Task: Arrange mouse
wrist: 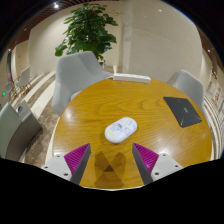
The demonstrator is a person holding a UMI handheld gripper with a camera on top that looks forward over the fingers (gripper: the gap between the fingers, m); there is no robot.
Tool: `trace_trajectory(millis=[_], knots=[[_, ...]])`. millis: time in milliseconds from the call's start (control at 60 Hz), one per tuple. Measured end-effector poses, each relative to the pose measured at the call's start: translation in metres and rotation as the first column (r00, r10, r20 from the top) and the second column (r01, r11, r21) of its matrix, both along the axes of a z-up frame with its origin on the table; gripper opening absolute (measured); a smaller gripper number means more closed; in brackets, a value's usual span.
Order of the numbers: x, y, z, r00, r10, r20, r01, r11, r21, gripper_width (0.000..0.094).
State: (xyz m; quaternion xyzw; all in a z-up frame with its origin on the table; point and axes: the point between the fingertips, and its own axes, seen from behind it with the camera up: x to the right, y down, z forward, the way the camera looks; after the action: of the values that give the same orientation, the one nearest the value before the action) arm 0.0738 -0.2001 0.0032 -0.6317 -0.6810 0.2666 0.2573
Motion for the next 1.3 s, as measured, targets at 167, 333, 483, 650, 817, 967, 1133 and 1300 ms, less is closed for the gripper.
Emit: trace_trajectory(millis=[167,333,483,650,817,967,1133,1300], knots=[[-0.035,0.002,-0.015,1.000,-0.028,0.007,0.028,1.000,-0.006,0.0871],[-0.064,0.000,-0.020,0.999,-0.041,0.008,0.041,0.999,-0.026,0.0878],[-0.085,-0.007,-0.019,1.000,-0.026,0.002,0.026,0.999,-0.027,0.0838],[-0.102,-0.010,-0.021,1.000,-0.002,-0.002,0.002,1.000,-0.025,0.0693],[-0.107,-0.011,-0.020,0.999,0.046,0.001,-0.046,0.999,-0.005,0.0437],[-0.097,-0.014,-0.002,0.997,0.073,0.007,-0.073,0.995,-0.062,0.0390],[-0.119,0.033,0.079,0.993,0.055,-0.105,-0.064,0.994,-0.085,0.0391],[-0.173,0.166,0.132,0.979,-0.046,-0.198,0.038,0.998,-0.047,0.0389]])
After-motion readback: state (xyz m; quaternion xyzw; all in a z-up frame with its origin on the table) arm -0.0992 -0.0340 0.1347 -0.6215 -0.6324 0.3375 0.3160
